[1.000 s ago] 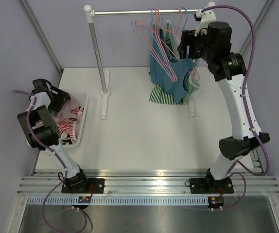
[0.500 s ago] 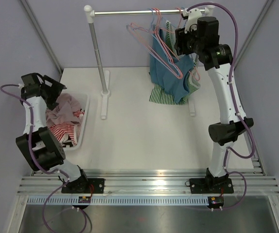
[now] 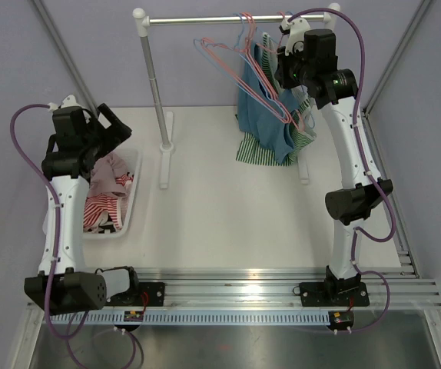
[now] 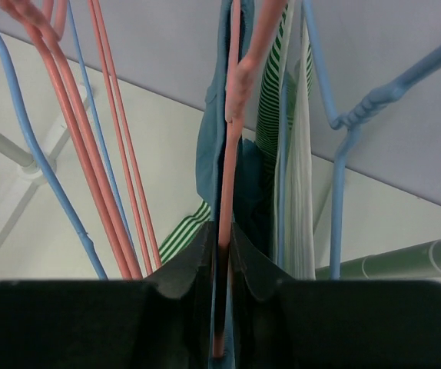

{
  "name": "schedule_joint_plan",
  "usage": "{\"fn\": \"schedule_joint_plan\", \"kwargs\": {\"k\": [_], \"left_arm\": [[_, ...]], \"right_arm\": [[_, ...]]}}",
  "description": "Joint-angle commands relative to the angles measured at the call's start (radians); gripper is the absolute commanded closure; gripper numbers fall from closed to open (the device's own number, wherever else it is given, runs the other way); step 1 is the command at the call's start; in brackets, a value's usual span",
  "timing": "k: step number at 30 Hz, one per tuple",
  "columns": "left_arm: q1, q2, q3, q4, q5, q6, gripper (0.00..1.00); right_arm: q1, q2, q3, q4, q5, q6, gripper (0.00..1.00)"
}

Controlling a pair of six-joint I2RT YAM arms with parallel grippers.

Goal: Remove the tank top from the hanger

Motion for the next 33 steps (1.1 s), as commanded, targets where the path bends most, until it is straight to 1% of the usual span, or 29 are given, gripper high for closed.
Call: {"fn": "schedule_joint_plan", "kwargs": {"k": [1,2,3,4,8,9,13,16,21,24,25,27,28,31,33], "left_arm": [[-0.149,-0.065,0.064,-0.056,-0.171,0.092,0.01],[-0.170,-0.068,0.072,-0.068,-0.189,0.110,0.01],[-0.215,-0.073,0.076,-0.085,-0.196,0.120,0.01],[-0.277,-0.080,0.085,-0.093,-0.224,0.129,0.01],[-0.383,-0.106,0.084,-0.113,-0.258,0.155,0.01],[-0.395,-0.109,0.082,-0.113,-0.252,0.163,0.01],[-0.460,-0.122,0.072,-0.099,-0.168,0.201,0.01],[-0.533,-0.140,0.059,-0.071,-0.140,0.230,0.01],[-0.575,-0.172,0.062,-0.026,-0.120,0.247,0.01],[-0.601,-0.200,0.084,0.016,-0.127,0.247,0.01],[-0.615,-0.197,0.113,0.019,-0.132,0.248,0.01],[-0.627,-0.182,0.160,0.022,-0.124,0.261,0.01],[-0.642,-0.160,0.215,0.024,-0.124,0.276,0.01],[-0.676,-0.117,0.309,0.037,-0.126,0.304,0.01],[-0.691,-0.067,0.404,0.066,-0.115,0.328,0.01]], "right_arm": [[-0.006,-0.024,0.004,0.061,-0.028,0.053,0.83],[-0.006,-0.027,0.006,0.064,-0.028,0.062,0.87],[-0.006,-0.030,0.007,0.069,-0.028,0.077,0.95],[-0.006,-0.038,0.006,0.086,-0.028,0.083,1.00],[-0.006,-0.066,0.006,0.126,-0.034,0.117,1.00],[-0.005,-0.070,0.007,0.129,-0.035,0.128,1.00],[-0.006,-0.105,0.007,0.164,-0.041,0.146,1.00],[-0.005,-0.141,0.009,0.181,-0.048,0.178,1.00],[-0.006,-0.208,-0.028,0.170,-0.055,0.186,1.00],[-0.006,-0.291,-0.126,0.187,-0.063,0.192,1.00],[-0.006,-0.338,-0.182,0.190,-0.064,0.194,1.00],[-0.006,-0.383,-0.230,0.179,-0.063,0.195,1.00],[-0.006,-0.426,-0.275,0.176,-0.063,0.197,1.00],[-0.006,-0.489,-0.345,0.136,-0.072,0.201,1.00],[-0.005,-0.552,-0.373,0.089,-0.081,0.205,1.00]]}}
